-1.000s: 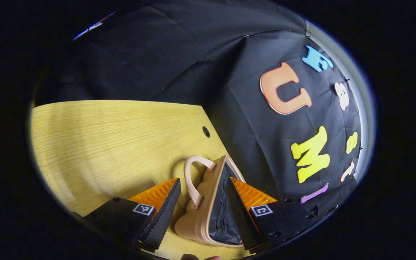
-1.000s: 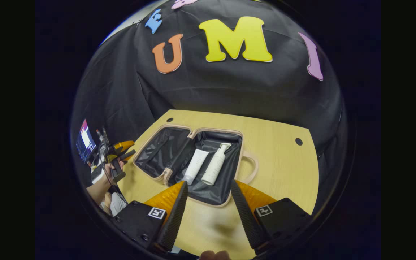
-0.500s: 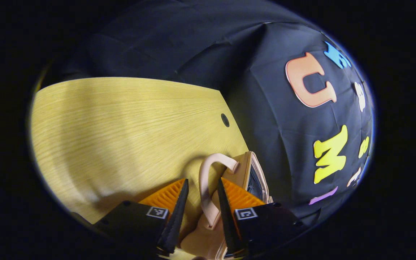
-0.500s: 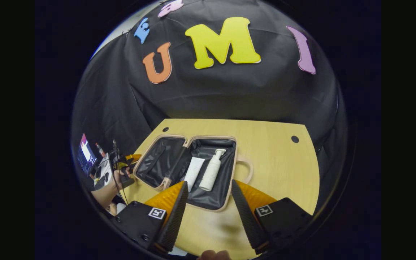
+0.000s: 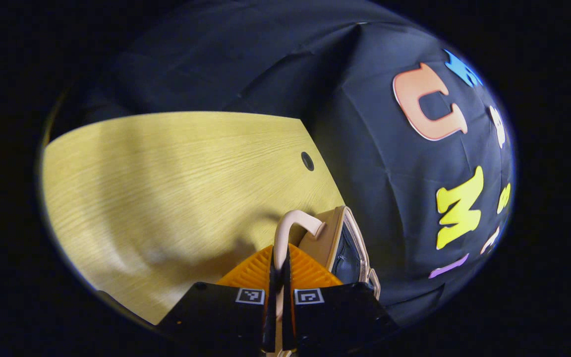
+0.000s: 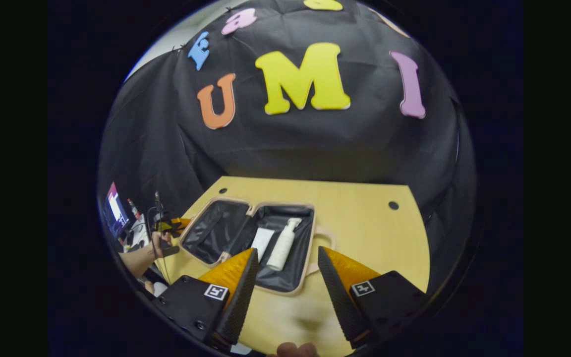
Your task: First open the suitcase, pack the skin care products into it, and then close the suitcase.
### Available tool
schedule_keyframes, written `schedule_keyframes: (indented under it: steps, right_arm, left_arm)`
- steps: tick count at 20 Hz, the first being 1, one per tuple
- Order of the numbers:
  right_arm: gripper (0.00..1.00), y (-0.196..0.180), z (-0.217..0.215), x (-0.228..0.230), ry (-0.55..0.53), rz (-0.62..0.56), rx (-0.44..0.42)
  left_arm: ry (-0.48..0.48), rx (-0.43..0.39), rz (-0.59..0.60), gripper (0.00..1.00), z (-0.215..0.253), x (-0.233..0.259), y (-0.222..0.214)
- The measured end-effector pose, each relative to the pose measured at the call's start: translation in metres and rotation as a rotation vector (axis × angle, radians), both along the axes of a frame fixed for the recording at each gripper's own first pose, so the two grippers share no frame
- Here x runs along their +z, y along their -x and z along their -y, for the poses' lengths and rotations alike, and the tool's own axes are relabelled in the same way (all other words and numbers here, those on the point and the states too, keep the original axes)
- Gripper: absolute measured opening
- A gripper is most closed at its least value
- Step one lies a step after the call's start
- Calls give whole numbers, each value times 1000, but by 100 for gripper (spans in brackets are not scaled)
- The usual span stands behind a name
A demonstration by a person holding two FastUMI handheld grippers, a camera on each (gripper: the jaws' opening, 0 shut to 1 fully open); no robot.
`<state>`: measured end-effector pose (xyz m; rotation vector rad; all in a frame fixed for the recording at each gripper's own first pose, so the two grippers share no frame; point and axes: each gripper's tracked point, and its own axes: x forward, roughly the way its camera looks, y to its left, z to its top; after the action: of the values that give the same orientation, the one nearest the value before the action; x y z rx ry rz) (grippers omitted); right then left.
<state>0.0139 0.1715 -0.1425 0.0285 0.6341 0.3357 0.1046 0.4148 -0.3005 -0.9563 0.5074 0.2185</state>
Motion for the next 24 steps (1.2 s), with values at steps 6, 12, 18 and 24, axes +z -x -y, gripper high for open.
schedule_keyframes:
  steps: [6, 12, 18, 24]
  right_arm:
    - [67, 14, 17, 46, 11, 204, -15]
    - [72, 37, 58, 53, -50, 216, -78]
    - [72, 60, 120, 47, -12, 226, -164]
    - [72, 71, 195, 48, 81, 264, -240]
  left_arm:
    - [-281, -52, 165, 7, 38, 136, -3]
    - [-587, -129, 273, 7, 156, 234, 6]
    - [-822, -234, 285, 7, 290, 254, 2]
    - [-1028, -329, 272, 10, 400, 216, -5]
